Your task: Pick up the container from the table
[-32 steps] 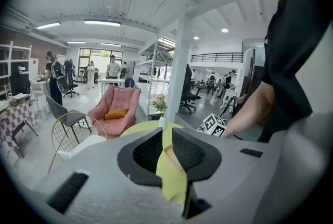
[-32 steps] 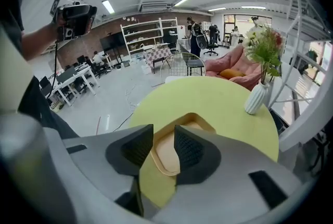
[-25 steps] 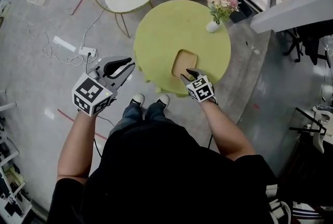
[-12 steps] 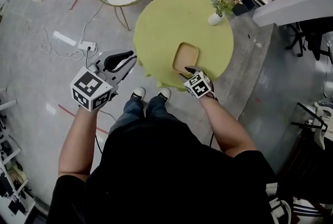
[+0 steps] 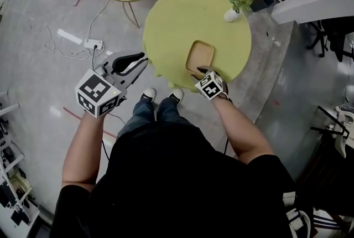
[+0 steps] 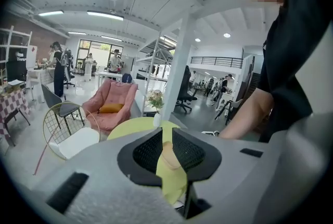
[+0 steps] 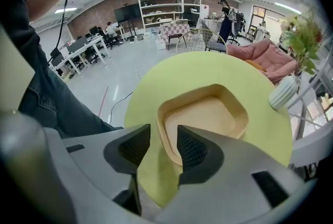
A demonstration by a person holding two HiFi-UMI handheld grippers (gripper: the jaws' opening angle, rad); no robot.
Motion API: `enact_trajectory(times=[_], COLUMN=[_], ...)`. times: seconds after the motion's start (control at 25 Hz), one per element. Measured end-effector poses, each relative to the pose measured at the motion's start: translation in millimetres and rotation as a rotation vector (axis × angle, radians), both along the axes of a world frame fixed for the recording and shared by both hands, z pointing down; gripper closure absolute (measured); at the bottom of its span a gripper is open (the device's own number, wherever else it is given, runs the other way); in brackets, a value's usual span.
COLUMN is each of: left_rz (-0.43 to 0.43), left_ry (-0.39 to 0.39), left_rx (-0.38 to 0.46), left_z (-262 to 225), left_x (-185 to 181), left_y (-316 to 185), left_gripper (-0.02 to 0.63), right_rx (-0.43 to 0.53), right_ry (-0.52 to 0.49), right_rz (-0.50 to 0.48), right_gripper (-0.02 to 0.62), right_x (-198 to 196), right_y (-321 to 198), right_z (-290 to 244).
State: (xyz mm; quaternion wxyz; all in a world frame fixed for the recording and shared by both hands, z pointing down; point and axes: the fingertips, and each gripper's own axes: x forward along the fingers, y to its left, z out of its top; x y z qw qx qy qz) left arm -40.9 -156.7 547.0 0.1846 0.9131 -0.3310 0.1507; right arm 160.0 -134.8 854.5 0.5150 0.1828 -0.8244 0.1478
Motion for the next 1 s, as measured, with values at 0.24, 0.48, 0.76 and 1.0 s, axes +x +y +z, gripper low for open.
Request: enact_trajectory(times=[0.24,0.48,0.76,1.0], left_rz=[0.007,-0.001,0.002,0.079], left_ry=[-0.027,-0.022,-0.014,-0.034], left_rx=[-0.005,-0.014,-0.029,-0.03], left_z=[7.2,10.9,13.0,21.8], left_x=[-7.3,-12.8,-13.9,0.4], left_y=[-1.6,0.1,-0.4,11.5], left_gripper=[0.535,0.535,0.535,0.535], right_rx=[0.027,0.059,0.087,0.106], right_ry=[0.069,0.15,0.247,0.283], right_rz=[-0.083,-0.171,-0.241,-0.263], right_gripper=[0.428,0.44,0.454,0.484], right_x=[-8.0,-7.0,-0.8,0.0], right_y=[-1.4,-0.2,4.8,3.8], right_z=[10.2,19.9,35.2,44.4])
